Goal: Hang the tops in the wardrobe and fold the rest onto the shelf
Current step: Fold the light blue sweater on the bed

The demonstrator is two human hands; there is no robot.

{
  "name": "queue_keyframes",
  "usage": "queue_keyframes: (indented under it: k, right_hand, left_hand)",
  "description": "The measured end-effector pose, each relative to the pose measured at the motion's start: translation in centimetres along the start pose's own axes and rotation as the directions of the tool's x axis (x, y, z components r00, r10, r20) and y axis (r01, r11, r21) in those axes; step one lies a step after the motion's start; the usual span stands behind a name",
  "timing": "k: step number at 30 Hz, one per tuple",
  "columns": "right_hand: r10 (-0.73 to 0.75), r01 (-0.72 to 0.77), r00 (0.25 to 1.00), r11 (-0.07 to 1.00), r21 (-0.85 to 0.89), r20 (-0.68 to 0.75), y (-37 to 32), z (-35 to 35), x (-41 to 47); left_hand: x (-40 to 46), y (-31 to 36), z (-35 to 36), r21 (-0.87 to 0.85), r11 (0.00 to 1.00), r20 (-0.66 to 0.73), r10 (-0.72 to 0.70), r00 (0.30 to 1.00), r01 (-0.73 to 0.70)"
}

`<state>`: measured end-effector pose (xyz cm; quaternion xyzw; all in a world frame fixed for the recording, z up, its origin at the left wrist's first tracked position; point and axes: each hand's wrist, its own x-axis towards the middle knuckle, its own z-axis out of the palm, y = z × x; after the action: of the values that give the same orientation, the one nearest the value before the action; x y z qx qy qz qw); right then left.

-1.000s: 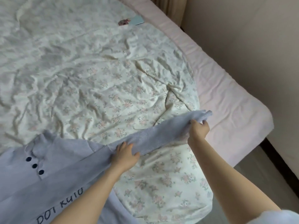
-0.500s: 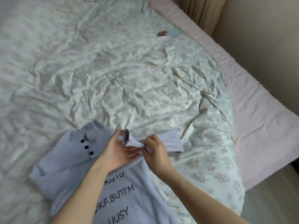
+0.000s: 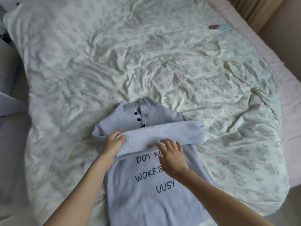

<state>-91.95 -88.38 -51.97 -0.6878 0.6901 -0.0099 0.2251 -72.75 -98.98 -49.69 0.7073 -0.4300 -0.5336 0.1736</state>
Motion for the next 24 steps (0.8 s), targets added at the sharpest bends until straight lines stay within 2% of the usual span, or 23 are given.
queue_keyframes:
  k: [3,6,11,16,18,21,24]
  right_hand:
    - [0.089,-0.086,0.993,0.995,-0.041,0.072,0.3,0.9,0.5]
    - [0.133,-0.129,0.986,0.990,-0.053,0.102,0.9,0.9,1.0]
    - [0.171,-0.159,0.981,0.979,-0.127,0.093,2.7,0.7,2.2]
    - [0.181,-0.197,0.976,0.971,-0.135,-0.120,4.9,-0.5,3.1]
    - [0.179,-0.194,0.973,0.976,-0.096,-0.144,6.1,-0.9,3.7]
    - [0.141,-0.153,0.965,0.988,-0.037,-0.220,7.5,-1.6,4.5]
    - [0.231,-0.191,0.905,0.971,0.146,-0.356,8.6,-2.1,4.6]
  left_hand:
    - [0.6,-2.8,-2.4,0.117,0.990,-0.167,0.100,0.981,-0.081]
    - [0.9,-4.8,-4.1,0.216,0.974,-0.318,0.132,0.939,-0.064]
    - [1.5,-7.0,-5.2,0.267,0.964,-0.347,0.096,0.933,0.000]
    - [1.4,-7.6,-3.9,0.305,0.952,-0.360,0.118,0.926,-0.003]
    - [1.4,-7.7,-3.4,0.371,0.928,-0.389,0.120,0.914,0.036]
    - [1.3,-7.2,-2.5,0.522,0.848,-0.443,0.171,0.880,0.098]
    - [0.8,-6.4,-0.5,0.683,0.725,-0.442,0.313,0.841,0.090]
